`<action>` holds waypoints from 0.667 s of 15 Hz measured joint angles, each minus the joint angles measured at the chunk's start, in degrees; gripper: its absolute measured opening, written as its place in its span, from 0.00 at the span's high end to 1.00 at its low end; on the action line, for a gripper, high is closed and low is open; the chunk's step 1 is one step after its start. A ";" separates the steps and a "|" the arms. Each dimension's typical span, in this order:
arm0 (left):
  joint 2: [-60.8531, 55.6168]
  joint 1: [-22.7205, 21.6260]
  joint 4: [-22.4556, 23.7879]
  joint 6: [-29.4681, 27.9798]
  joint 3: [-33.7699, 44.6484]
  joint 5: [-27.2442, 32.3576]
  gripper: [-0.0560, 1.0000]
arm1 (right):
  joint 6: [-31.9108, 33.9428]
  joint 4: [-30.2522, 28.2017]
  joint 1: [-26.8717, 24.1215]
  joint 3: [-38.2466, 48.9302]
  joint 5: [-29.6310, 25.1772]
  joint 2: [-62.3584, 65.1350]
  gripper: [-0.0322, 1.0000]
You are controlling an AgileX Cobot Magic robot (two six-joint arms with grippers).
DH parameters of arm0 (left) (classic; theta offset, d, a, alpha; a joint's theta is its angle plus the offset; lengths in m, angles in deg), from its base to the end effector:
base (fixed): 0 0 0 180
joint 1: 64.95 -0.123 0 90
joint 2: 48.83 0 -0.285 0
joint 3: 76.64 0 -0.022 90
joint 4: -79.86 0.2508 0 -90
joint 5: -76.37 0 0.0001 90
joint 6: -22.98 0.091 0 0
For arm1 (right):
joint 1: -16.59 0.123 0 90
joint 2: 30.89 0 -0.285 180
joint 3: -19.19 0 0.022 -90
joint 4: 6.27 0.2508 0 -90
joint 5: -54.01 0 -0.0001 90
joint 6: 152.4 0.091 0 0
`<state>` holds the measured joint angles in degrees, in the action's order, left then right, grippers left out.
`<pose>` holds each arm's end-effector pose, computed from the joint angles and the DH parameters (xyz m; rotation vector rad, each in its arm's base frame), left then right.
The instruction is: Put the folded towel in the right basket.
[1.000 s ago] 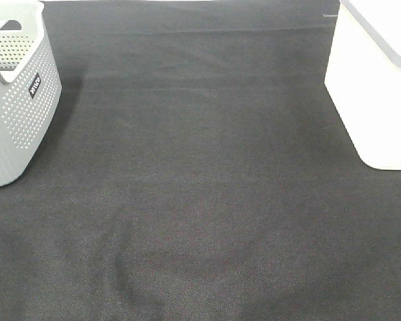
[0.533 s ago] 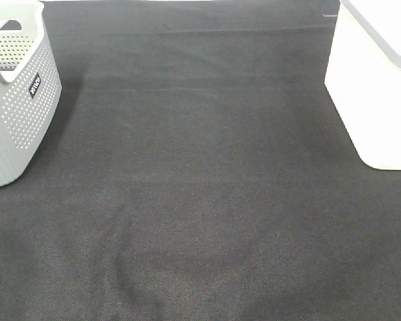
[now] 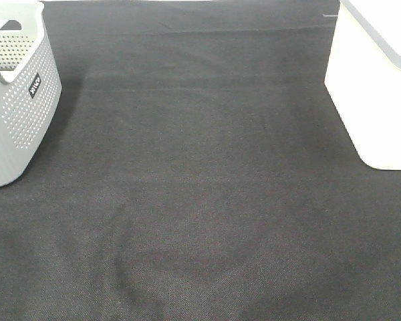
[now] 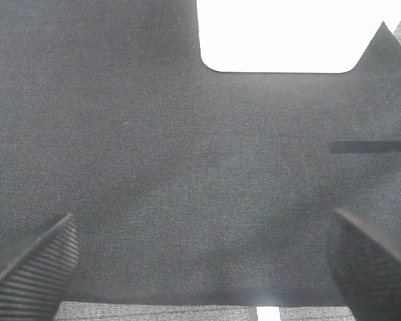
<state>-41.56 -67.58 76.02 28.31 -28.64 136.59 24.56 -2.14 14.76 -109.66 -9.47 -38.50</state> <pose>-0.0069 -0.0056 0.2809 0.0509 2.0133 0.0086 -0.0025 0.0059 0.2612 -0.0261 2.1312 0.0377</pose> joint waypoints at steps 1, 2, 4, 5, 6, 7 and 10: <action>0.00 0.00 0.00 0.00 0.00 0.00 0.01 | 0.00 0.00 0.00 0.00 0.00 0.00 0.04; 0.00 0.00 0.00 0.00 0.00 0.00 0.01 | 0.00 0.00 0.00 0.00 0.00 0.00 0.04; 0.00 0.00 0.00 0.00 0.00 0.00 0.01 | 0.00 0.00 0.00 0.00 0.11 0.00 0.04; 0.00 0.00 0.00 0.00 0.00 0.00 0.01 | 0.00 0.00 0.00 0.00 0.17 0.00 0.04; 0.00 0.00 0.00 0.00 0.00 0.00 0.01 | 0.00 0.00 0.00 0.00 0.17 0.00 0.04; 0.00 0.00 0.00 0.00 0.00 0.00 0.01 | 0.00 -0.34 0.00 0.00 0.17 0.00 0.04; 0.00 0.00 0.00 0.00 0.00 0.00 0.01 | 0.00 -1.15 0.00 0.00 0.17 0.00 0.04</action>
<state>-41.56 -67.58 76.02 28.31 -28.64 136.59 24.56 -3.29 14.76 -109.66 -9.30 -38.50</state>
